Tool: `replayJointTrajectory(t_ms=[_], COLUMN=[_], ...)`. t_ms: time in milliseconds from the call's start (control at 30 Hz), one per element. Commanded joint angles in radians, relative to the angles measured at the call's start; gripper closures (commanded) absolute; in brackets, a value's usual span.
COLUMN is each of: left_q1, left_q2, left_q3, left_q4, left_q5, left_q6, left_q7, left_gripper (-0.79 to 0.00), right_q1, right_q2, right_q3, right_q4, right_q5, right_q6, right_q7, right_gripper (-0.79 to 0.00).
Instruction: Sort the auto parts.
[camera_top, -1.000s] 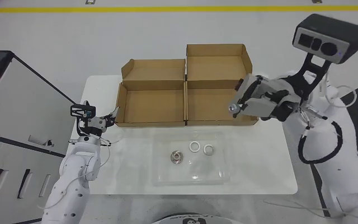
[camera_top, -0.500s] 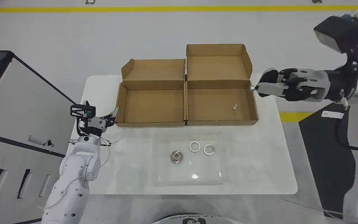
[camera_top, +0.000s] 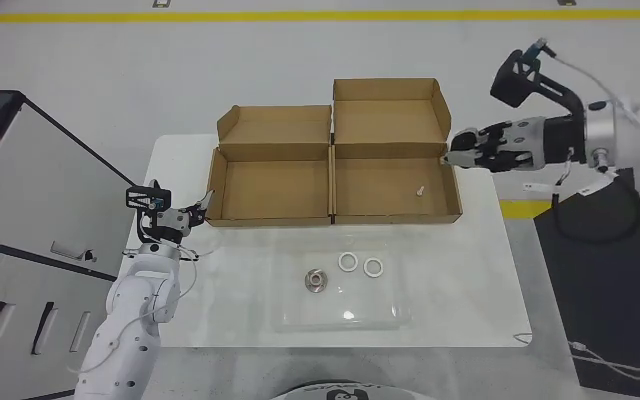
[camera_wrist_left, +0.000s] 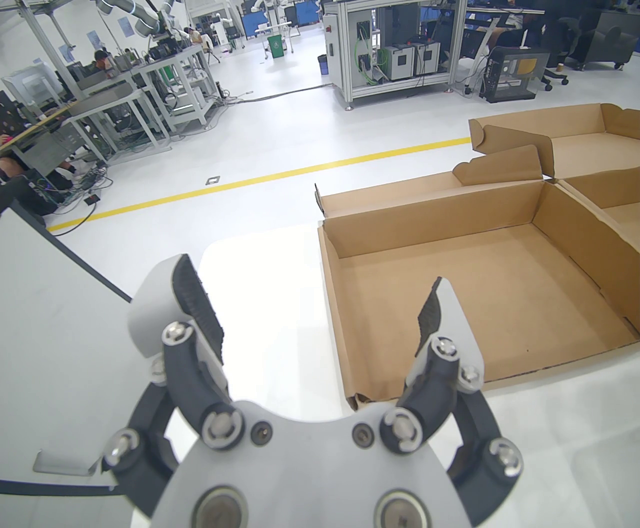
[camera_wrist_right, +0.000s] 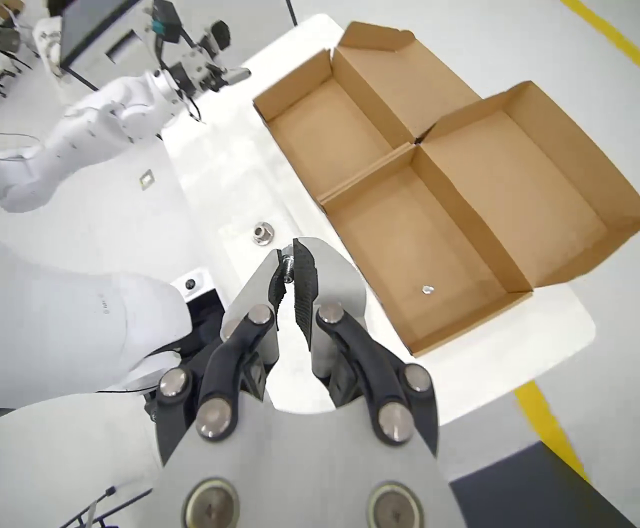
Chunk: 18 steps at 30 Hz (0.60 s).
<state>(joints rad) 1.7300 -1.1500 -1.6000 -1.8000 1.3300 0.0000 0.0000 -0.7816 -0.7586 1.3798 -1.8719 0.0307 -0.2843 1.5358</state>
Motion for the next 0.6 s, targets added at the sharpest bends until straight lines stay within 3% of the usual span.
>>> replayJointTrajectory(t_ms=[0, 267, 567], left_q1=[0.0, 0.0, 0.0], left_q2=[0.0, 0.0, 0.0], left_q3=[0.0, 0.0, 0.0], left_q4=[0.0, 0.0, 0.0], left_q5=[0.0, 0.0, 0.0], left_q6=[0.0, 0.0, 0.0], left_q7=[0.0, 0.0, 0.0], left_gripper=[-0.785, -0.785, -0.785], right_q1=[0.049, 0.245, 0.44], right_q2=[0.009, 0.019, -0.008], right_q3=[-0.061, -0.302, -0.575], right_q4=[0.02, 0.112, 0.229], right_q5=[-0.015, -0.085, -0.155], right_q6=[0.0, -0.024, -0.088], right_q7=[0.0, -0.024, -0.088], right_gripper=[0.0, 0.0, 0.0])
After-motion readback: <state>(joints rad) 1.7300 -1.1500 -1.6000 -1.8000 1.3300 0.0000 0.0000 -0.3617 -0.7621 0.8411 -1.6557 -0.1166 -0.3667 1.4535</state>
